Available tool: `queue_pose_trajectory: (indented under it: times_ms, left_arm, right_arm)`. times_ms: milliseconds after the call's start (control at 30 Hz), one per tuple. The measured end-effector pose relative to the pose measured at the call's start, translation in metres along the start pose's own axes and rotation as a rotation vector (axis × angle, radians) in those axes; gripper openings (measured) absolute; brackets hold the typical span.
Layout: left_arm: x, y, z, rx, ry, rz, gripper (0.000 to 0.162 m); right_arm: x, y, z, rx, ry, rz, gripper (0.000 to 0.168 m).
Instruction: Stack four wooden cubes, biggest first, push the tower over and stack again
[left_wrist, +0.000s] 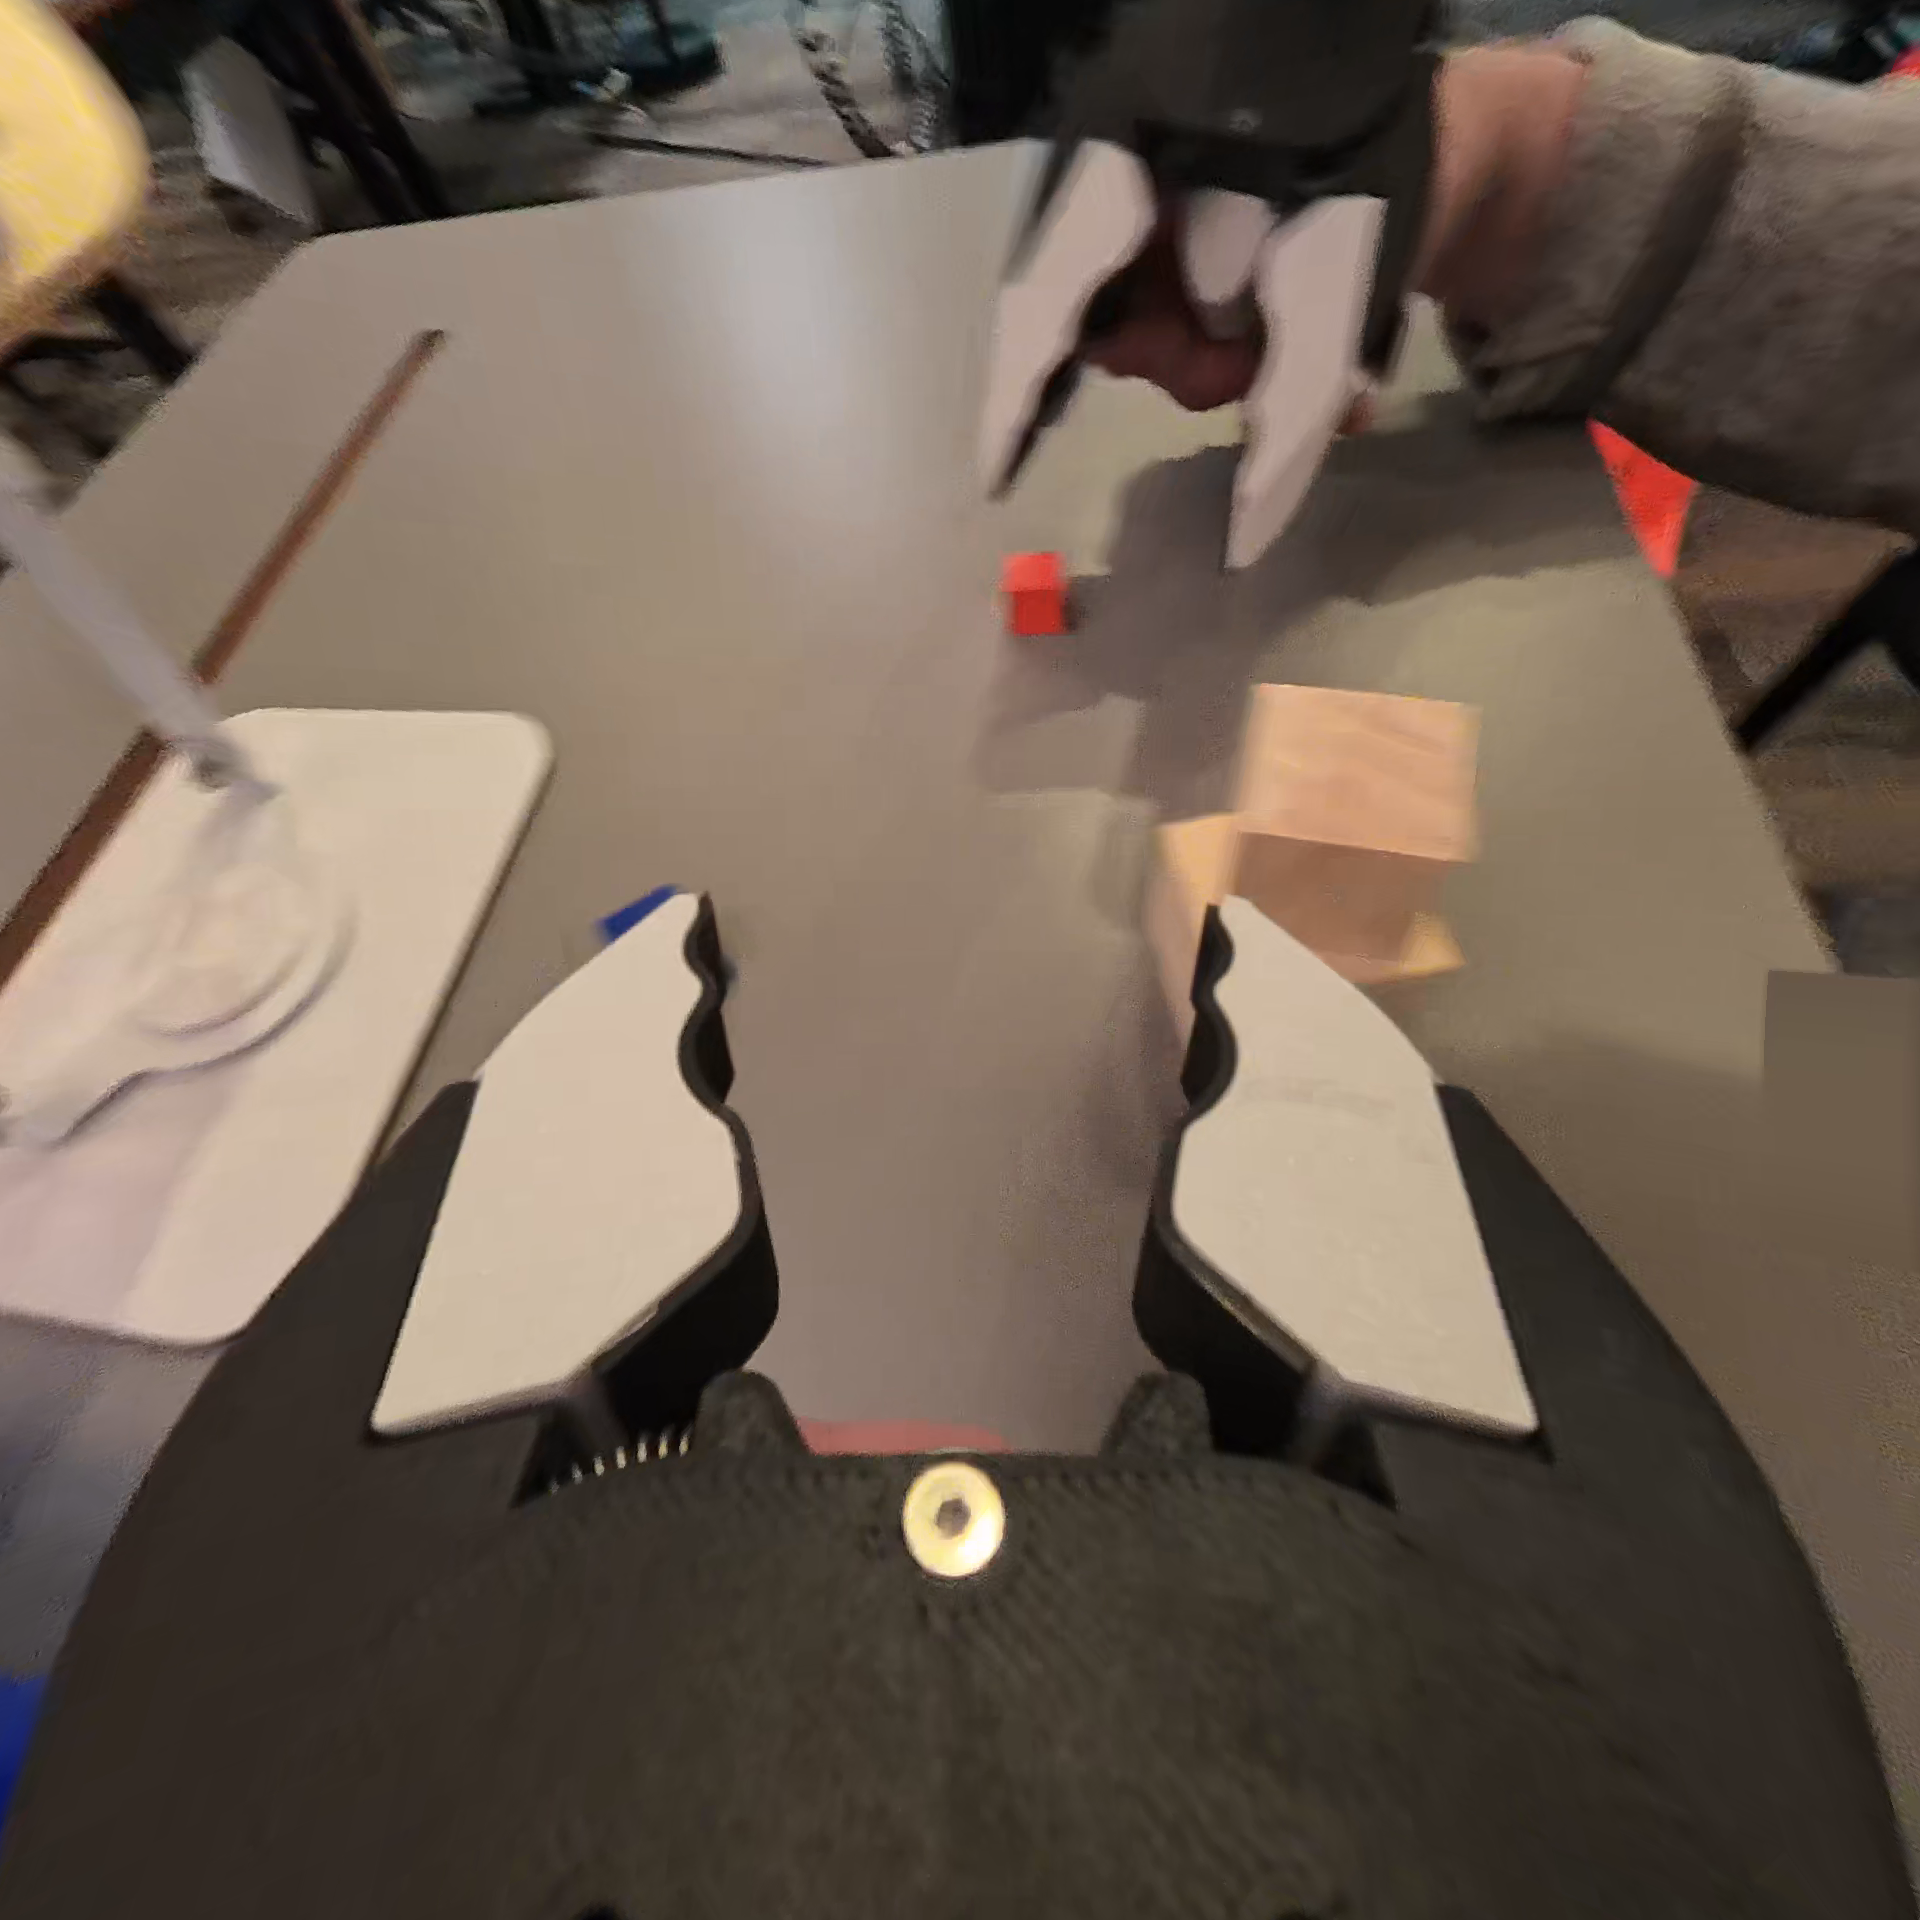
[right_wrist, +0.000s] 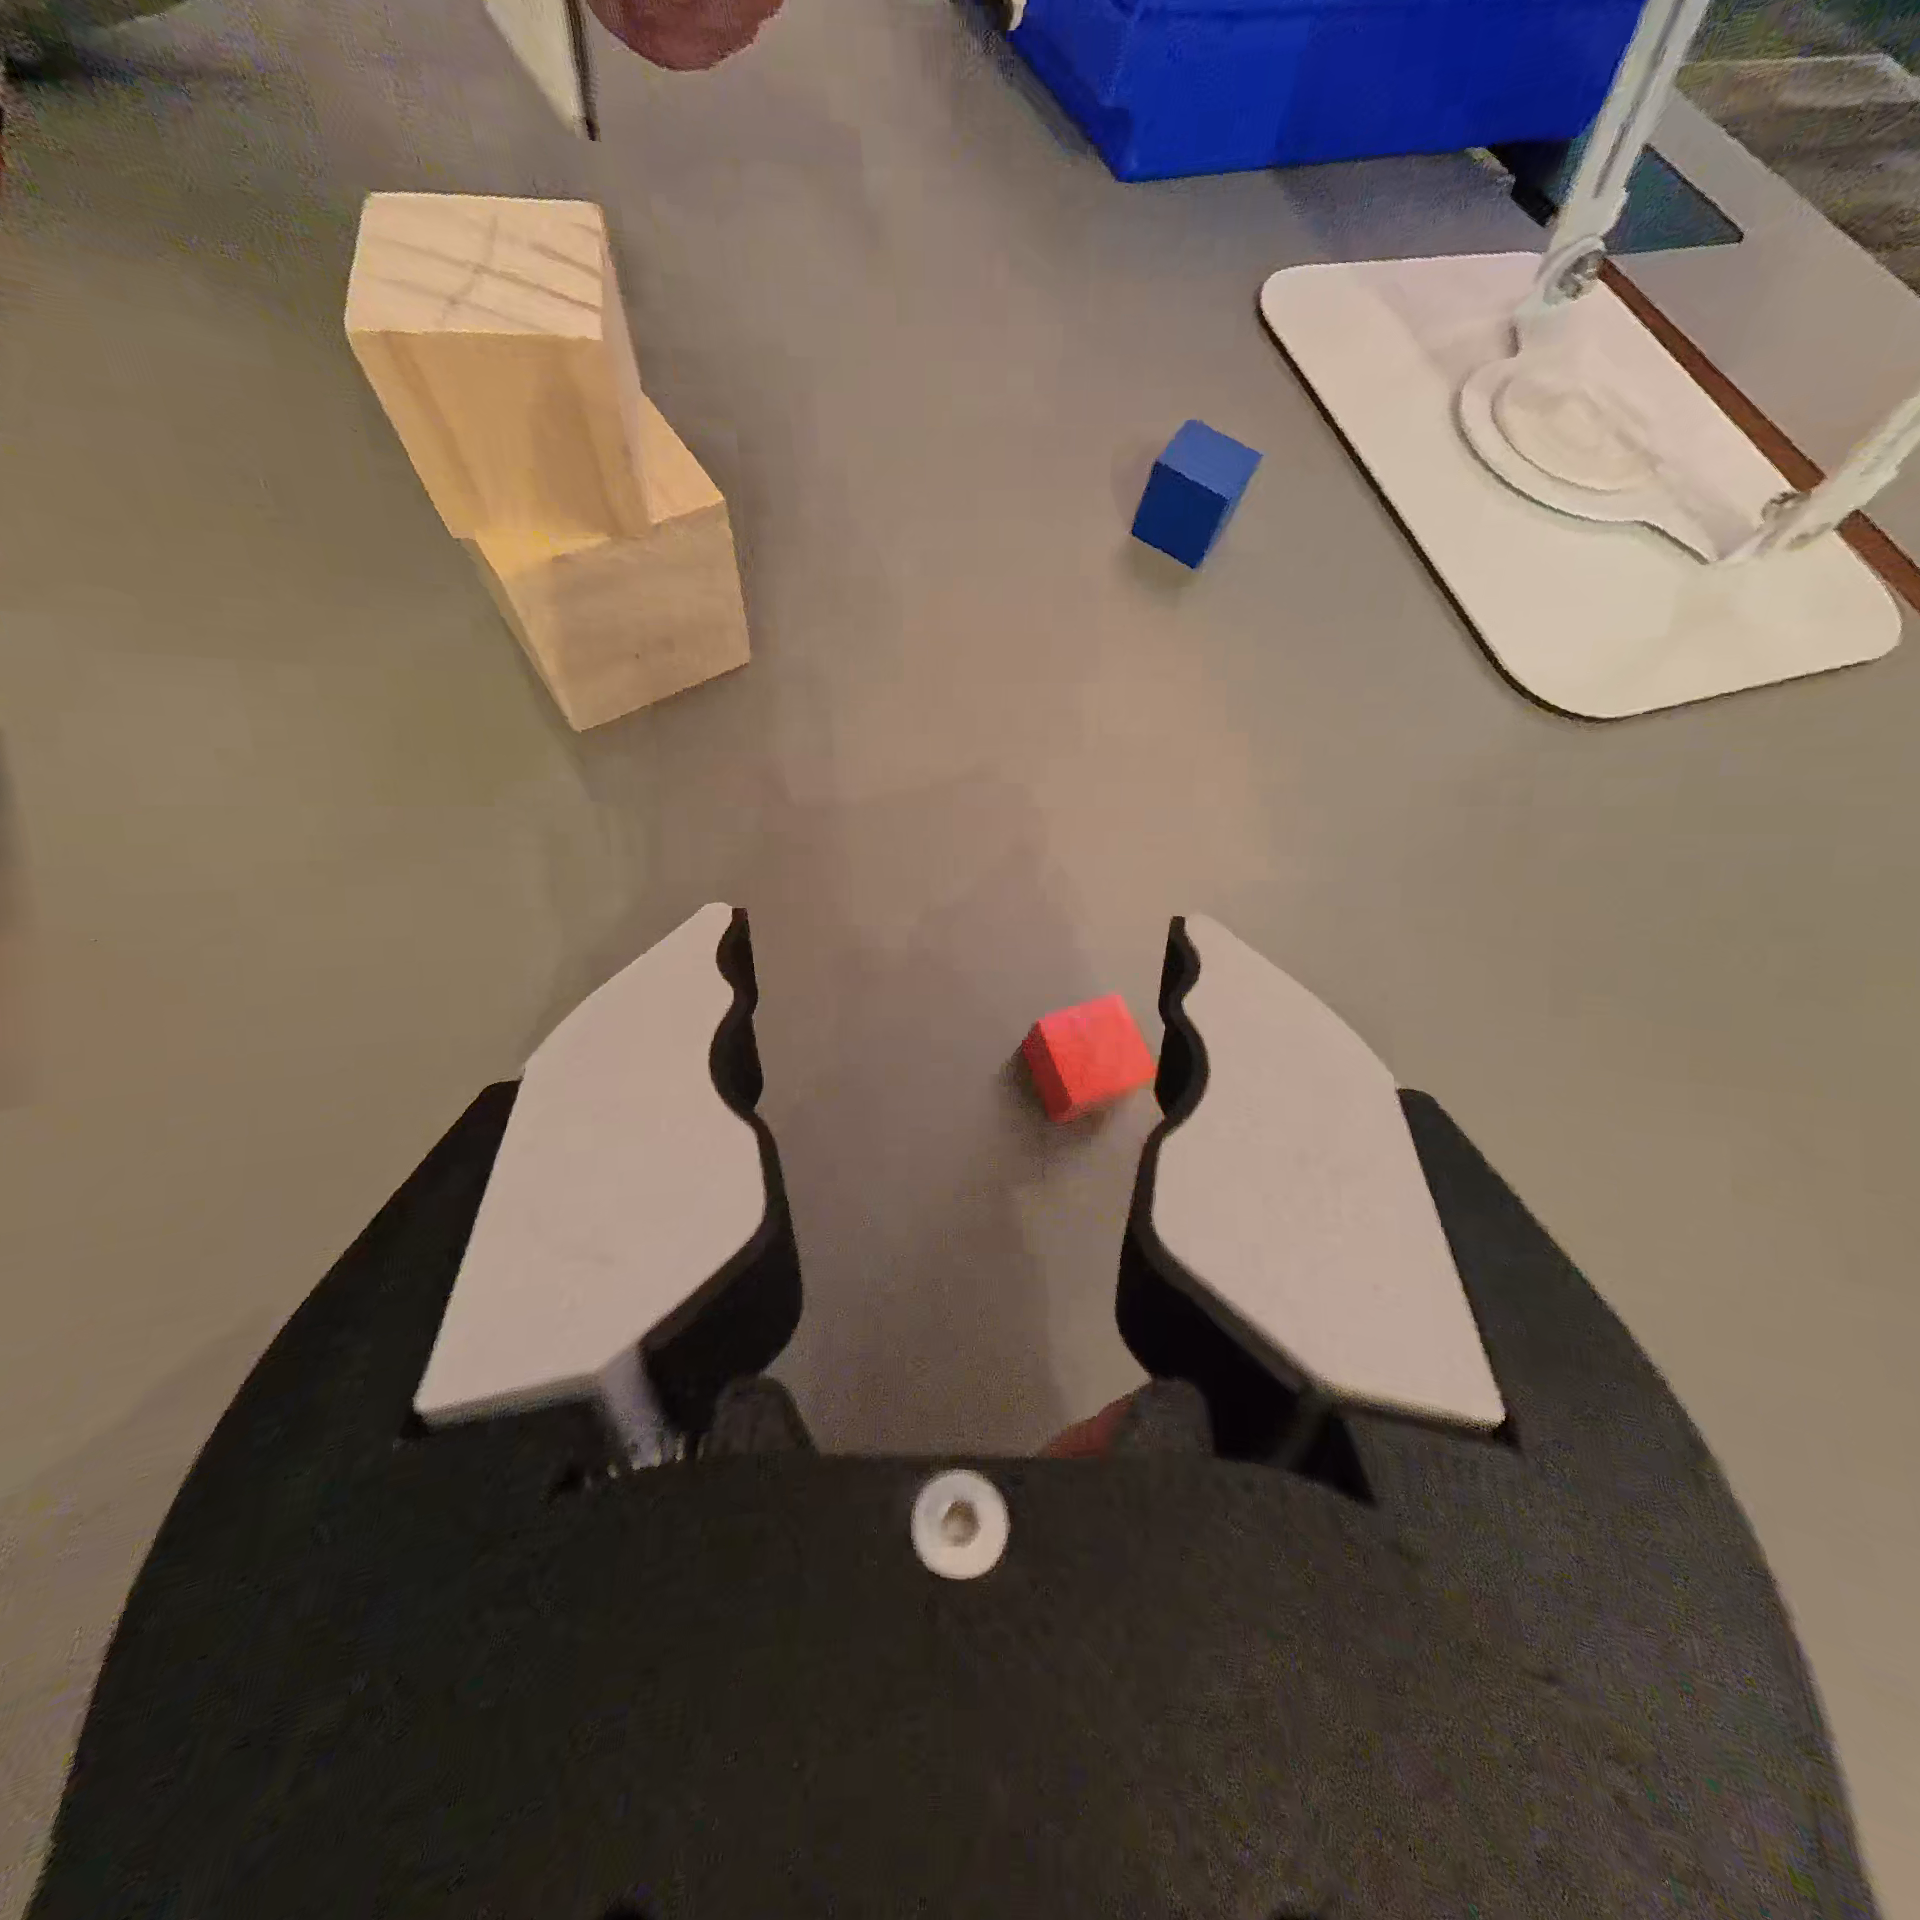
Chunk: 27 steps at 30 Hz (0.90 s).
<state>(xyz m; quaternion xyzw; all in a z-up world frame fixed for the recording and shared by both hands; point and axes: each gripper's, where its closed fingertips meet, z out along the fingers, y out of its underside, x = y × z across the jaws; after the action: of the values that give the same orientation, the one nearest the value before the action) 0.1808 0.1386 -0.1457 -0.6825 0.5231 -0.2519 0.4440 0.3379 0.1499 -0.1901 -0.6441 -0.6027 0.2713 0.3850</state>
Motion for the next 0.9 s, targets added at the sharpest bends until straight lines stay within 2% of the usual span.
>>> queue_pose_trajectory:
  times_ms: [133,233,333,367,467,567,700,767,900]
  left_arm:
    - [-0.068,0.019,0.024,-0.006,-0.121,-0.131,0.073]
    - [-0.088,0.048,0.057,-0.177,-0.193,-0.067,0.067]
    - [-0.090,0.058,0.079,-0.220,-0.160,-0.169,0.064]
    - [-0.093,0.060,0.081,-0.237,-0.168,-0.172,0.054]
    - [-0.090,0.051,0.085,-0.189,-0.121,-0.196,0.045]
    - [-0.079,0.038,0.078,-0.165,-0.081,-0.154,0.035]
    - [-0.029,-0.035,0.031,0.025,0.067,-0.102,0.028]
    - [0.009,-0.060,0.012,0.044,0.146,-0.024,0.028]
    - [0.062,-0.059,0.011,-0.045,0.224,0.085,0.028]
  right_arm:
    - [0.005,0.009,-0.003,-0.001,0.016,0.015,0.073]
    - [0.007,0.012,-0.001,-0.004,0.018,0.022,0.072]
    - [0.008,0.015,0.000,-0.003,0.015,0.024,0.070]
    - [0.009,0.016,0.000,-0.008,0.017,0.024,0.070]
    - [0.011,0.019,0.000,-0.009,0.021,0.029,0.070]
    - [0.012,0.018,-0.003,0.010,0.024,0.032,0.068]
    - [0.013,0.018,-0.006,0.026,0.022,0.034,0.068]
    - [0.012,0.017,-0.005,0.027,0.015,0.033,0.068]
    - [0.009,0.016,-0.004,0.023,0.008,0.025,0.068]
